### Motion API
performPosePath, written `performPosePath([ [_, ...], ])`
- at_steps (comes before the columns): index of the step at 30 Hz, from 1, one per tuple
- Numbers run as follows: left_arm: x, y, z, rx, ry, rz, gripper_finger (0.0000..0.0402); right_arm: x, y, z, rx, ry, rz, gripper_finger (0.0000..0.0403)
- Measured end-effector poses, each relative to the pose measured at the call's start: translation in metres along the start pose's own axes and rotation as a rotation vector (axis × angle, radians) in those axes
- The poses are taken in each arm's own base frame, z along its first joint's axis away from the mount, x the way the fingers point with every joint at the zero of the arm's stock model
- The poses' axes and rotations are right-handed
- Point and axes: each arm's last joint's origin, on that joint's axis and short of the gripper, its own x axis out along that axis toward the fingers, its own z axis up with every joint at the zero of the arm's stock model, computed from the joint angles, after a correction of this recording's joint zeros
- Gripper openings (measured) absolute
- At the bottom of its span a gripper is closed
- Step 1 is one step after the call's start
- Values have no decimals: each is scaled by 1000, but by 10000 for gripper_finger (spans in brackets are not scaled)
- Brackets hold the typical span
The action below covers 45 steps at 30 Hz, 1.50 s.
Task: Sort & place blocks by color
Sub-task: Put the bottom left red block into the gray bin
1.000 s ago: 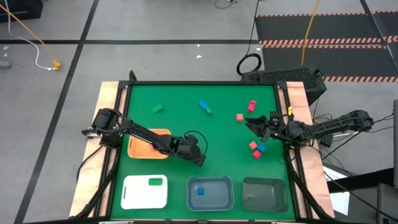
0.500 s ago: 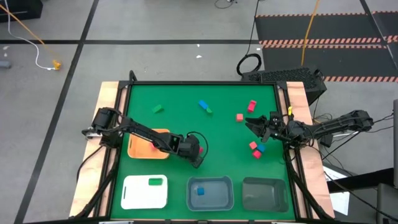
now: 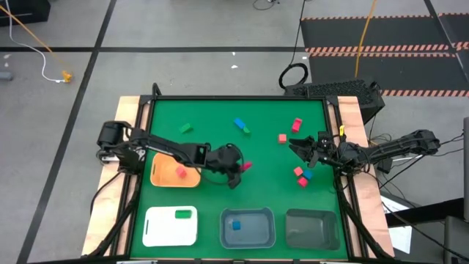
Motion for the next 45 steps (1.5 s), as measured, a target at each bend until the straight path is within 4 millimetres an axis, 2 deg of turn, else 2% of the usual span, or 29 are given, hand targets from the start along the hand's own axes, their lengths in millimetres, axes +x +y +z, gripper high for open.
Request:
performPosePath([
  [8, -7, -8, 25, 49, -226, -104, 63, 0, 0, 0, -1, 0, 0, 254],
  [21, -14, -16, 44, 188, -451, -167, 63, 0, -1, 0, -5, 1, -5, 254],
  [26, -16, -17, 47, 219, -483, -170, 63, 1, 5, 3, 66, -18, 56, 254],
  [32, -17, -13, 51, 211, -511, -165, 63, 4, 11, 7, -66, -86, 111, 254],
  [37, -19, -5, 59, 201, -558, -155, 63, 11, 7, -4, -107, -7, 87, 254],
  [45, -19, 5, 65, 187, -579, -133, 63, 42, 31, -5, -177, 49, 134, 254],
])
